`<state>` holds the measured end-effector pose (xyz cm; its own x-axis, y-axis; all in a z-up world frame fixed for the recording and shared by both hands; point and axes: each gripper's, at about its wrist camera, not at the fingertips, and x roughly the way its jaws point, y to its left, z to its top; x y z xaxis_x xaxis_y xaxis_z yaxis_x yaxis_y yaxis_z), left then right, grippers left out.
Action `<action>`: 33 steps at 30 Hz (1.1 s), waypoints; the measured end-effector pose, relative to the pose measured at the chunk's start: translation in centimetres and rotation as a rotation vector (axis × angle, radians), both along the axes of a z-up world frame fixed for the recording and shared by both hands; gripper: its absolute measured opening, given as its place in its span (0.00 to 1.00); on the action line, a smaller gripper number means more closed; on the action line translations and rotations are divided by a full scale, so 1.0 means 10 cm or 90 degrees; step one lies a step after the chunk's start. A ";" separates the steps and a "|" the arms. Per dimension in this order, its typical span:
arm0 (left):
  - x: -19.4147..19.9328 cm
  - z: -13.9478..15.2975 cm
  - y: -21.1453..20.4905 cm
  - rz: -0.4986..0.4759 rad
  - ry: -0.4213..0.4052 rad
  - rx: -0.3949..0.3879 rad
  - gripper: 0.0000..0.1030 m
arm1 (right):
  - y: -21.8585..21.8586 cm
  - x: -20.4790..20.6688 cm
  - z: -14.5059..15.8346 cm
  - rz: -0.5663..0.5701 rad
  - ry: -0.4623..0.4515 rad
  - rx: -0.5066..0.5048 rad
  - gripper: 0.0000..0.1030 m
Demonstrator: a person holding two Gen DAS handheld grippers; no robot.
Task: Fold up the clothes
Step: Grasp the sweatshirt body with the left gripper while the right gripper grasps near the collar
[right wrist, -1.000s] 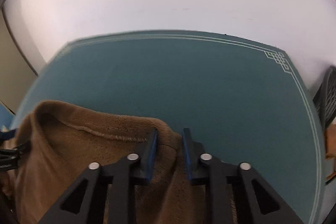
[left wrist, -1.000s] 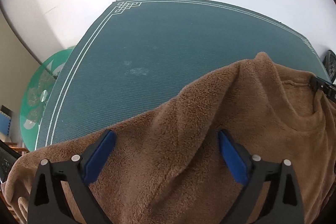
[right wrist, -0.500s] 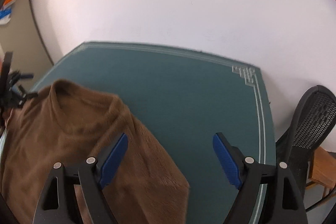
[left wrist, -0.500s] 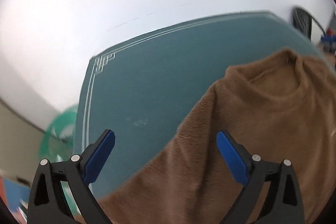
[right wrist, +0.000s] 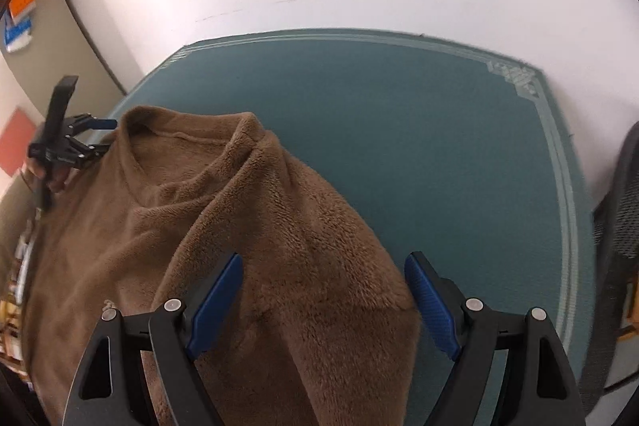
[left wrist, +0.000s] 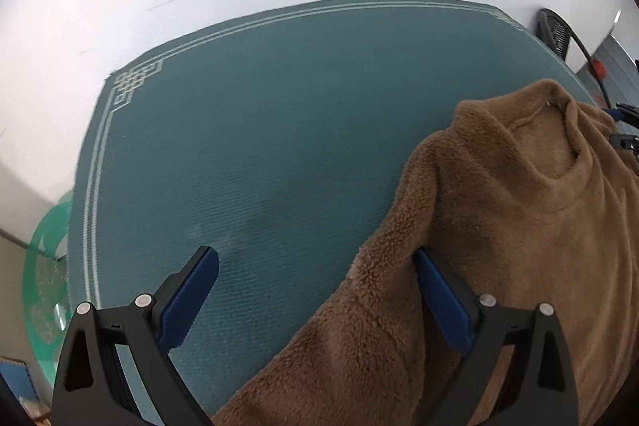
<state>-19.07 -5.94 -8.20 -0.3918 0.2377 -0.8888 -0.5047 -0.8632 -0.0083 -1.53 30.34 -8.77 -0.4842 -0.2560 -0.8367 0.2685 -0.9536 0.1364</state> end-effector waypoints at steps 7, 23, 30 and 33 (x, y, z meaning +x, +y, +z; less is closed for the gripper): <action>0.06 0.03 0.18 -0.085 -0.009 0.028 0.32 | 0.05 0.28 0.25 -0.027 0.054 -0.005 0.82; 0.06 0.00 0.19 -0.048 0.033 0.023 0.48 | -0.22 0.12 -0.05 -0.021 0.012 0.106 0.59; -0.17 -0.14 0.03 -0.024 0.030 0.039 0.70 | -0.10 0.02 -0.11 -0.028 0.007 0.102 0.59; -0.18 -0.15 0.01 -0.028 0.031 0.038 0.70 | -0.12 0.03 -0.12 -0.036 0.012 0.109 0.49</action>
<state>-20.84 -5.79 -9.71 -0.4226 0.3070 -0.8528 -0.5432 -0.8390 -0.0328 -1.26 29.15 -9.96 -0.5098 -0.0822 -0.8564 0.2154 -0.9759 -0.0346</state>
